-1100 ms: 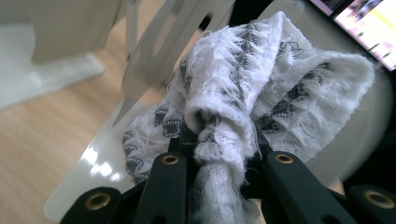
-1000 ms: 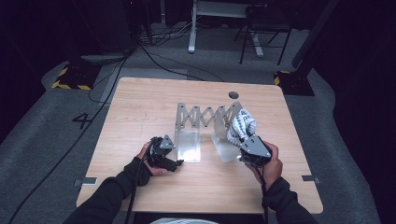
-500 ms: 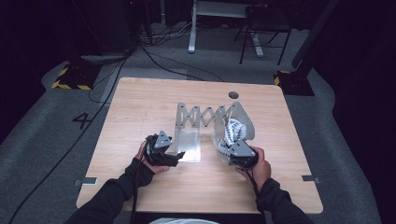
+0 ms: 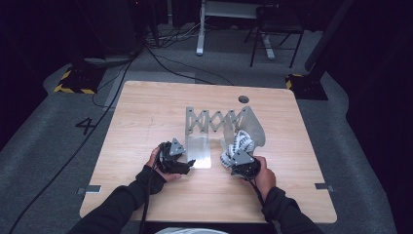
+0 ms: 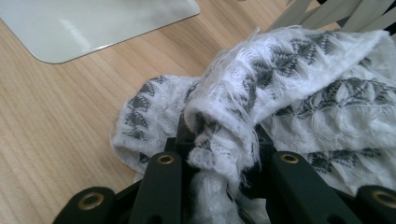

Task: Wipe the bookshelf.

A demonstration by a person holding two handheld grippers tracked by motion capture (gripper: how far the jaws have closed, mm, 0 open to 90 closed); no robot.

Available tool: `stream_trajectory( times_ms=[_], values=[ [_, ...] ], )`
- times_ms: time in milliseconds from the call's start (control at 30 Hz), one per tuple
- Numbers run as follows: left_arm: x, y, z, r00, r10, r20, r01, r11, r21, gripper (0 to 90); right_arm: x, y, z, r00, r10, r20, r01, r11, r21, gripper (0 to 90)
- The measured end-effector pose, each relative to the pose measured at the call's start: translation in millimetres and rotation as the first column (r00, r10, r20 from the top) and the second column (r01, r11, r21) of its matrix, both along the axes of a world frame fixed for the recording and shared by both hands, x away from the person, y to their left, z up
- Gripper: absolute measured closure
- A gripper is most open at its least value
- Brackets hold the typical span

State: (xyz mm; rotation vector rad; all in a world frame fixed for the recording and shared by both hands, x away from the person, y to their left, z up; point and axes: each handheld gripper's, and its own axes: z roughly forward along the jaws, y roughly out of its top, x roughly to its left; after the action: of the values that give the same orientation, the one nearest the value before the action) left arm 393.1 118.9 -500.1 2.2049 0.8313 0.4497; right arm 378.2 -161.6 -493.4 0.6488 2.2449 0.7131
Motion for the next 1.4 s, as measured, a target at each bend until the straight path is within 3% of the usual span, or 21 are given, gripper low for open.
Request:
stream_trajectory(
  times_ms=[33,100,267,400,500,567,667,700,900,1000,1100,1200,1267,1367,1400],
  values=[
    [0.5,-1.7,-1.2,0.9998,-0.002,-0.021,0.002,0.9998,0.019,23.6,0.0,-1.1,1.4,1.0000,-0.004,0.007,0.004,1.000,0.001,74.2],
    [1.1,-1.7,-1.2,0.9999,0.003,-0.011,-0.003,0.9998,0.021,22.9,0.1,-4.1,6.3,0.9997,-0.015,0.019,0.015,1.000,0.013,74.7],
    [2.0,-2.0,-1.6,0.9996,0.012,-0.028,-0.011,0.9998,0.014,23.3,-2.0,-14.4,24.9,0.9923,-0.047,0.115,0.042,0.998,0.050,74.6],
    [3.0,-1.4,-1.5,0.9992,0.019,-0.034,-0.019,0.9997,0.016,23.5,3.0,-11.7,18.9,0.9957,-0.029,0.088,0.027,0.999,0.017,74.6],
    [3.4,-1.3,-1.6,0.9991,0.017,-0.038,-0.016,0.9998,0.012,24.0,10.1,-4.6,11.1,0.9948,-0.010,0.101,0.014,0.999,-0.041,74.5],
    [3.7,-0.7,-1.5,0.9990,0.008,-0.044,-0.008,0.9999,0.008,25.5,14.6,-1.9,6.4,0.9961,-0.003,0.089,0.007,0.999,-0.051,74.4],
    [3.8,-0.6,-1.6,0.9989,0.004,-0.046,-0.004,1.0000,0.004,27.0,21.0,1.6,-4.3,0.9997,0.012,0.023,-0.010,0.997,-0.081,74.6],
    [3.8,-0.6,-1.6,0.9989,0.004,-0.046,-0.004,1.0000,0.004,27.0,21.0,1.6,-4.3,0.9997,0.012,0.023,-0.010,0.997,-0.081,74.6],
    [4.0,-0.4,-1.6,0.9990,0.003,-0.045,-0.003,1.0000,0.004,27.2,21.5,-6.1,-1.9,0.9980,0.032,-0.054,-0.035,0.999,-0.041,76.4],
    [4.1,-0.3,-1.6,0.9990,0.002,-0.045,-0.001,1.0000,0.004,27.5,17.5,-11.1,2.7,0.9924,0.057,-0.109,-0.062,0.997,-0.042,76.5],
    [4.2,-0.2,-1.5,0.9989,0.000,-0.046,0.000,1.0000,0.004,27.5,11.9,-19.4,8.5,0.9795,0.085,-0.183,-0.095,0.995,-0.045,76.4],
    [4.2,-0.1,-1.5,0.9989,0.000,-0.047,0.000,1.0000,0.004,27.5,5.8,-23.6,11.6,0.9740,0.093,-0.207,-0.111,0.991,-0.076,76.2],
    [4.2,-0.1,-1.5,0.9989,0.000,-0.047,0.000,1.0000,0.003,27.5,4.5,-22.9,12.3,0.9781,0.085,-0.190,-0.103,0.991,-0.089,75.5],
    [4.2,-0.1,-1.5,0.9989,-0.001,-0.048,0.001,1.0000,0.003,27.5,3.5,-19.0,14.2,0.9953,0.065,-0.072,-0.072,0.993,-0.097,75.4],
    [4.3,-0.1,-1.5,0.9988,-0.001,-0.048,0.001,1.0000,0.003,27.5,4.0,-17.4,15.3,0.9975,0.058,-0.041,-0.062,0.994,-0.092,75.2]
  ],
)
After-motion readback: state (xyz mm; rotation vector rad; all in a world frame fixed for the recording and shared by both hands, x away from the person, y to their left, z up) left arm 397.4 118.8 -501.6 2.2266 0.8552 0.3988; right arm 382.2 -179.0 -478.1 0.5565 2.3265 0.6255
